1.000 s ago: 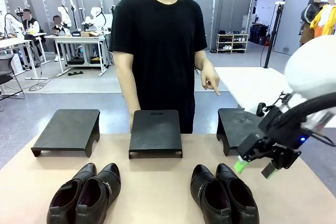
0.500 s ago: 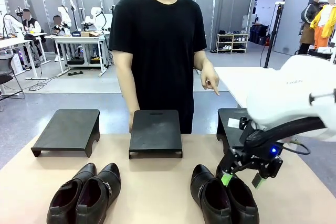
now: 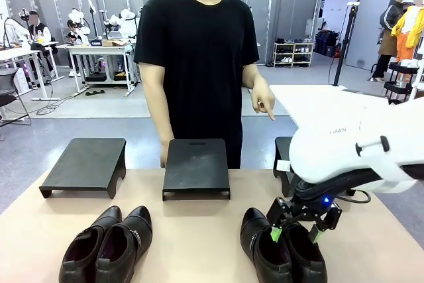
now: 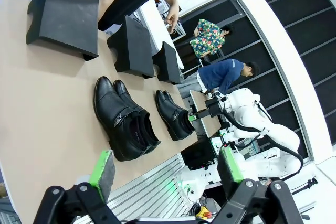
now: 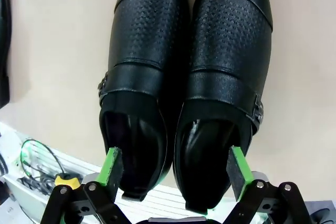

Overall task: Place the shoes on the stand as instructed by the person.
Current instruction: Pick up one pair of Shoes and place it on the Shoes Stand indicated by the person.

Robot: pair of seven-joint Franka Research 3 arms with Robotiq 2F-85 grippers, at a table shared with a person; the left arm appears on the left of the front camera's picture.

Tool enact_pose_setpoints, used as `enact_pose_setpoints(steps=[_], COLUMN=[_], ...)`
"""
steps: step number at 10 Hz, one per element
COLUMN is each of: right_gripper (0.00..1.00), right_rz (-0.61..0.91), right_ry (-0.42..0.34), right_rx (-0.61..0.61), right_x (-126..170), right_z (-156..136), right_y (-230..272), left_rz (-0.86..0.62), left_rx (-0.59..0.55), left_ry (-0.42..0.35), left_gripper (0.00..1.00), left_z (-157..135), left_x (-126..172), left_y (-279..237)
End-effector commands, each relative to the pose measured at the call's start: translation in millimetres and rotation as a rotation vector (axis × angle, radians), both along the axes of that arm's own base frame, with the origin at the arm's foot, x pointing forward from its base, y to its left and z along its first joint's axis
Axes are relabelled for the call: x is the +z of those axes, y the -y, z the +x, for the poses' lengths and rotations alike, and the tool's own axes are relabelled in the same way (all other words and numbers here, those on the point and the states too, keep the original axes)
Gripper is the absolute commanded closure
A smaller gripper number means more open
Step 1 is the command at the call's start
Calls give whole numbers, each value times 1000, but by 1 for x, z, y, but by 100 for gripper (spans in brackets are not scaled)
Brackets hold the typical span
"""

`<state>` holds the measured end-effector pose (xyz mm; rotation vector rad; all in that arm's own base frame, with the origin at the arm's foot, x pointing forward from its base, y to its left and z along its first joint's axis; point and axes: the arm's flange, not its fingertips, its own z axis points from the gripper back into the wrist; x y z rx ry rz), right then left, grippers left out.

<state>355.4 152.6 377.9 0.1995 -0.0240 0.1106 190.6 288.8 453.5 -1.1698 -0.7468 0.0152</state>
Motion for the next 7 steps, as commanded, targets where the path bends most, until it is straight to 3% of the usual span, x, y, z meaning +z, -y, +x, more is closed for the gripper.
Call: enact_pose_setpoints(steps=[1,7], right_gripper=[0,0], right_rz=[-62,-155], right_ry=[27,37], right_rx=[-39,-59], right_x=[-19,-50], right_z=[-12,-10], right_y=[-11,-23], left_rz=[-6,-6], left_rx=[-7,-7], left_ry=[27,27], left_gripper=[0,0], left_z=[0,0], left_x=[0,0], left_y=[-2,-2])
